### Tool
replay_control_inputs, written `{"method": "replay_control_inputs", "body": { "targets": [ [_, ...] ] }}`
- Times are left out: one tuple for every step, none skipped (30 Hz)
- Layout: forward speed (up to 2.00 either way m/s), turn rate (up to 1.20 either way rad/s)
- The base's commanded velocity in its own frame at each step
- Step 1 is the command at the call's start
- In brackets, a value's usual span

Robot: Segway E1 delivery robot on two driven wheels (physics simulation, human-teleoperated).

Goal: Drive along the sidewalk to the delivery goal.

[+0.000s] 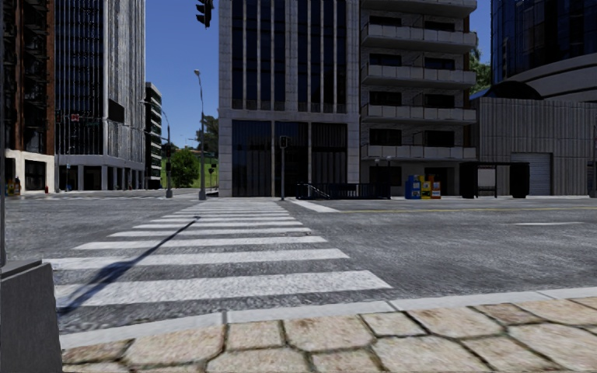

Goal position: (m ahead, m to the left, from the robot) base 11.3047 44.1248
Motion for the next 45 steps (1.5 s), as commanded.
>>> {"method": "replay_control_inputs", "body": {
  "targets": [
    [2.00, 0.18],
    [2.00, 0.18],
    [2.00, 0.30],
    [2.00, 0.39],
    [2.00, 0.44],
    [2.00, 0.46],
    [2.00, 0.46],
    [2.00, 0.47],
    [2.00, 0.48],
    [2.00, 0.48],
    [2.00, 0.48],
    [2.00, 0.49],
    [2.00, 0.52],
    [2.00, 0.53],
    [2.00, 0.55],
    [2.00, 0.55],
    [2.00, 0.55],
    [2.00, 0.55],
    [2.00, 0.55],
    [2.00, 0.53],
    [2.00, 0.53],
    [2.00, 0.45],
    [2.00, 0.36],
    [2.00, 0.33],
    [2.00, 0.33],
    [2.00, 0.30],
    [2.00, 0.29],
    [2.00, 0.29],
    [2.00, 0.28],
    [2.00, 0.28],
    [2.00, 0.22],
    [2.00, 0.08],
    [2.00, 0.00],
    [2.00, 0.00],
    [2.00, 0.00],
    [2.00, 0.00],
    [2.00, 0.00],
    [2.00, 0.00],
    [2.00, 0.00],
    [2.00, 0.00],
    [2.00, 0.00],
    [2.00, 0.00],
    [2.00, 0.00],
    [2.00, 0.00],
    [2.00, 0.00]
  ]
}}
